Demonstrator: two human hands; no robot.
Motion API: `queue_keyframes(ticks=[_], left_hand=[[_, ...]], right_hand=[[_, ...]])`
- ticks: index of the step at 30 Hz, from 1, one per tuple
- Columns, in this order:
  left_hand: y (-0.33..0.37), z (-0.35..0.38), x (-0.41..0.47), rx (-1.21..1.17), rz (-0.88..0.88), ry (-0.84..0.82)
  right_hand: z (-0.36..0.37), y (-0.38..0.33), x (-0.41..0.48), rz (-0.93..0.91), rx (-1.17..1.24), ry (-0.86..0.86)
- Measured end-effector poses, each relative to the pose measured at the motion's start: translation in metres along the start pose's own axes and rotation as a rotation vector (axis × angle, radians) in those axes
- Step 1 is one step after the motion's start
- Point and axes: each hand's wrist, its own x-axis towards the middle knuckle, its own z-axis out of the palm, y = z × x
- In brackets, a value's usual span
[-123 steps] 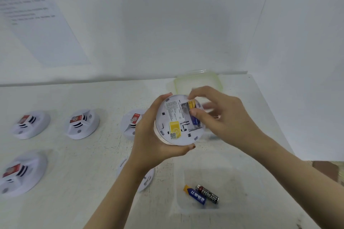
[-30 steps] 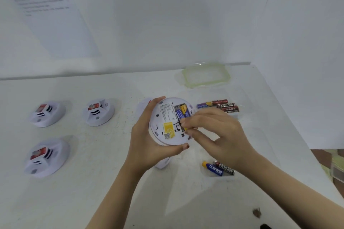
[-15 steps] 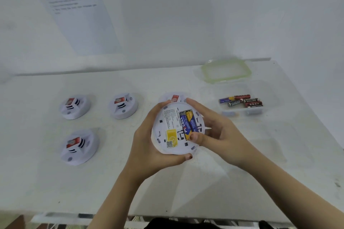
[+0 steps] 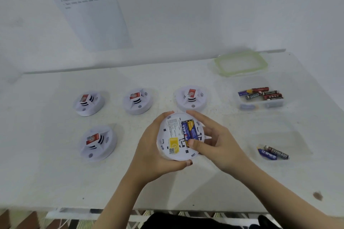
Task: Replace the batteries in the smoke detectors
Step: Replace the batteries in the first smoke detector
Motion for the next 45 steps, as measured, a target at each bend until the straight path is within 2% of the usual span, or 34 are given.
queue_keyframes(ticks=[7,9,11,13,15,18,22,27,30,33,35,40,45], left_hand=[[-0.017,-0.009,-0.007,0.030,0.001,-0.063],[-0.026,-0.013,-0.008,0.046,-0.008,-0.084],[-0.035,-0.016,-0.011,0.043,-0.036,-0.099],[-0.042,-0.020,-0.013,0.028,-0.053,-0.105],[-0.047,-0.022,-0.015,0.012,-0.067,-0.123],[-0.051,-0.025,-0.015,-0.024,-0.086,-0.143],[-0.055,-0.026,-0.013,-0.050,-0.076,-0.164],[-0.062,-0.026,-0.009,0.073,0.029,-0.123],[-0.051,-0.028,-0.001,0.034,0.093,-0.095],[-0.048,-0.028,0.006,-0.023,0.141,-0.110],[-0.050,-0.027,0.006,-0.049,0.113,-0.109],[-0.055,-0.028,0.002,-0.017,0.064,-0.106],[-0.058,-0.028,0.000,-0.022,0.039,-0.116]], right_hand=[[0.016,0.018,-0.006,-0.021,-0.112,0.050],[0.010,0.024,-0.006,-0.063,-0.361,0.151],[0.001,0.029,-0.007,-0.086,-0.723,0.192],[-0.007,0.035,-0.008,-0.034,-1.005,0.134],[-0.011,0.038,-0.009,0.101,-1.119,0.061],[-0.015,0.040,-0.010,0.155,-1.111,0.061],[-0.017,0.041,-0.007,0.049,-1.062,0.172],[-0.006,0.030,-0.005,-0.007,-0.693,0.304],[0.005,0.026,-0.003,-0.089,-0.580,0.196],[0.013,0.027,0.003,-0.143,-0.658,0.045],[0.016,0.030,0.008,-0.160,-0.722,-0.010],[0.019,0.034,0.019,-0.155,-0.767,-0.056],[0.019,0.035,0.025,-0.091,-0.694,-0.070]])
